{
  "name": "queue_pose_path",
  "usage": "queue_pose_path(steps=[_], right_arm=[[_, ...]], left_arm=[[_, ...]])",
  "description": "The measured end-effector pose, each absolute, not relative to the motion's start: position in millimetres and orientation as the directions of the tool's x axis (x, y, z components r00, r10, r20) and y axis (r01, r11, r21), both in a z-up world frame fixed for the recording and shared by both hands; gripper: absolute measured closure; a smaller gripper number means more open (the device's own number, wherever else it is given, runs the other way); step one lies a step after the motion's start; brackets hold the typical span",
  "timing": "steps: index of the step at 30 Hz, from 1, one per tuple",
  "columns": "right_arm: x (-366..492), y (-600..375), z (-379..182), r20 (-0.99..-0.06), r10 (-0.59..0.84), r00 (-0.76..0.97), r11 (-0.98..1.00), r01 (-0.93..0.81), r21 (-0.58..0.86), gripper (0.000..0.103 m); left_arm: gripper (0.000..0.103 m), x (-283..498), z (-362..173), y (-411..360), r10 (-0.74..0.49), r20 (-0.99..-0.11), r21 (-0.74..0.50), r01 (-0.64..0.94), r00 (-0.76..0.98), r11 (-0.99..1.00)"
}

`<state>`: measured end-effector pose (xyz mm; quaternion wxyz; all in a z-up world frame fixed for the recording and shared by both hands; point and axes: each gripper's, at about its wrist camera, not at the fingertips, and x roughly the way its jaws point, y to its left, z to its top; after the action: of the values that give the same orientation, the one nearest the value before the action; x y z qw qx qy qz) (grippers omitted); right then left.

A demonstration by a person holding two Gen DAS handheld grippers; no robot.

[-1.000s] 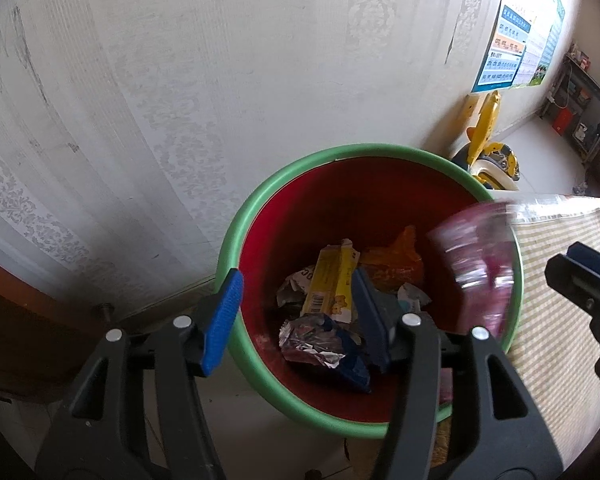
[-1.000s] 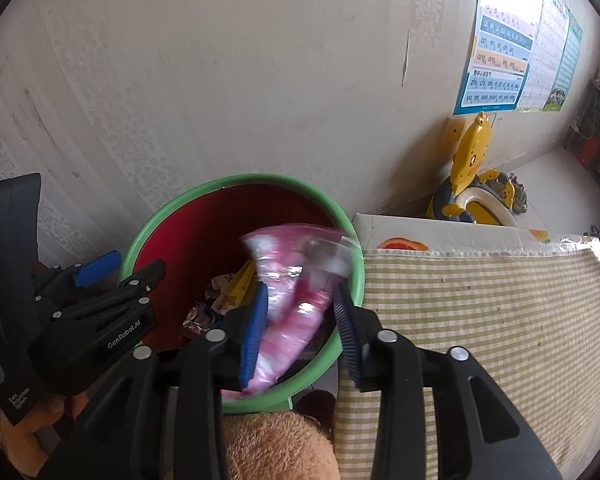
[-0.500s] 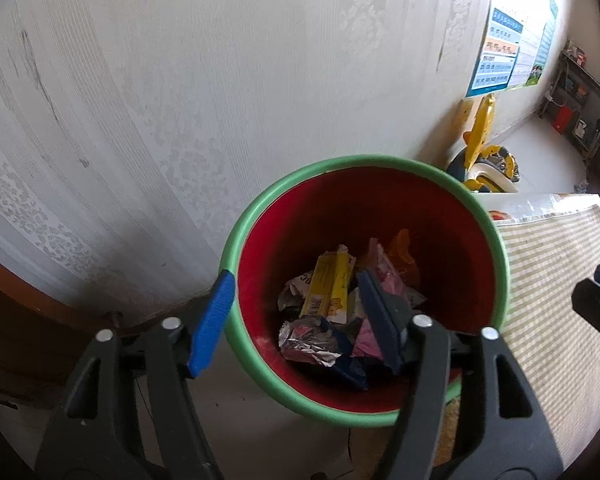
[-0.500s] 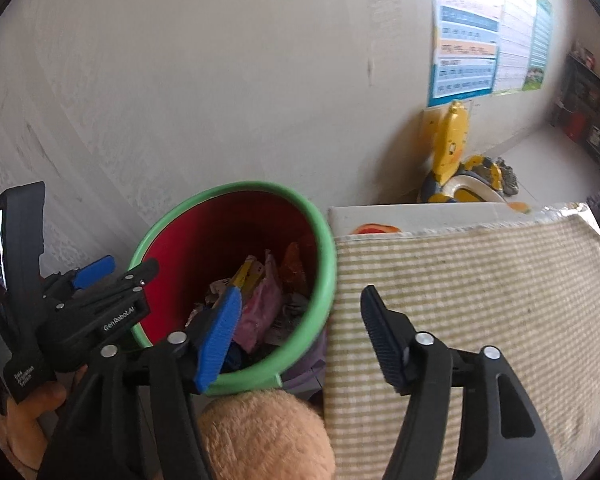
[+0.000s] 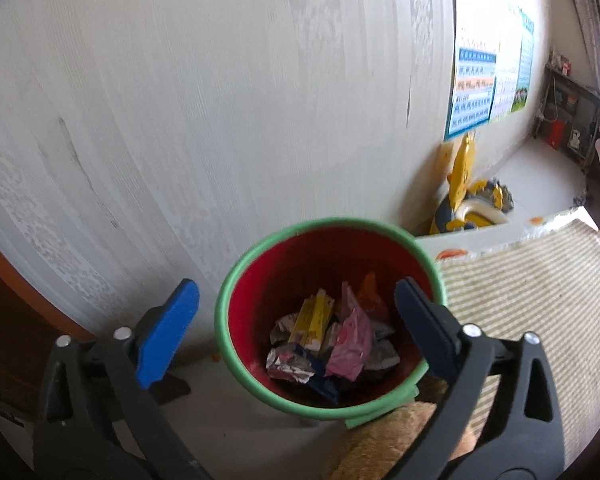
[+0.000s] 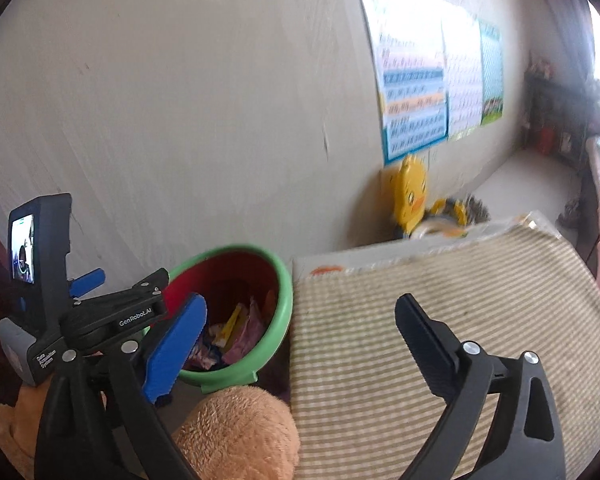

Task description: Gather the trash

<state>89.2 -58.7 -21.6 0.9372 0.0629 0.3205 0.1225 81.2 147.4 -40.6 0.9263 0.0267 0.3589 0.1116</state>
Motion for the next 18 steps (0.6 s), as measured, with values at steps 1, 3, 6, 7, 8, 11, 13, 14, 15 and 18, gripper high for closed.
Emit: queue_pose_path(steps=[1, 3, 6, 7, 8, 11, 13, 14, 15, 18], right_arm=[[82, -64, -15, -0.555, 0.258, 0.791, 0.965, -0.181, 0.19, 0.007], [69, -74, -6, -0.507, 0.232, 0.83, 0.97, -0.158, 0.185, 0.007], [51, -91, 7, -0.421, 0.188, 0.887, 0.975, -0.116, 0.192, 0.007], [42, -98, 12, -0.376, 0.168, 0.911, 0.975, -0.098, 0.197, 0.007], [37, -102, 16, -0.353, 0.155, 0.923, 0.976, -0.088, 0.198, 0.007], [23, -116, 27, -0.296, 0.113, 0.949, 0.979, -0.055, 0.197, 0.007], [17, -125, 33, -0.292, 0.097, 0.951, 0.977, -0.035, 0.208, 0.007], [15, -130, 35, -0.293, 0.095, 0.951, 0.975, -0.029, 0.22, 0.007], [13, -135, 36, -0.296, 0.097, 0.95, 0.973, -0.028, 0.23, 0.007], [6, -146, 42, -0.302, 0.126, 0.945, 0.966, -0.048, 0.253, 0.007]], left_arm=[[0.005, 77, -34, 144, 0.234, -0.639, 0.129, -0.197, 0.733, 0.972], [0.005, 67, -20, 136, 0.26, -0.587, 0.132, -0.226, 0.766, 0.965], [0.005, 52, 2, 124, 0.27, -0.518, 0.121, -0.243, 0.811, 0.963], [0.005, 46, 10, 120, 0.265, -0.489, 0.109, -0.243, 0.831, 0.964], [0.005, 39, 18, 115, 0.262, -0.454, 0.097, -0.245, 0.852, 0.965], [0.005, 23, 38, 102, 0.252, -0.386, 0.086, -0.237, 0.887, 0.968], [0.005, 18, 45, 94, 0.236, -0.385, 0.08, -0.223, 0.892, 0.972], [0.005, 17, 49, 89, 0.231, -0.393, 0.077, -0.218, 0.89, 0.973], [0.005, 15, 51, 85, 0.218, -0.399, 0.07, -0.207, 0.891, 0.976], [0.005, 8, 56, 75, 0.206, -0.4, 0.065, -0.196, 0.893, 0.978]])
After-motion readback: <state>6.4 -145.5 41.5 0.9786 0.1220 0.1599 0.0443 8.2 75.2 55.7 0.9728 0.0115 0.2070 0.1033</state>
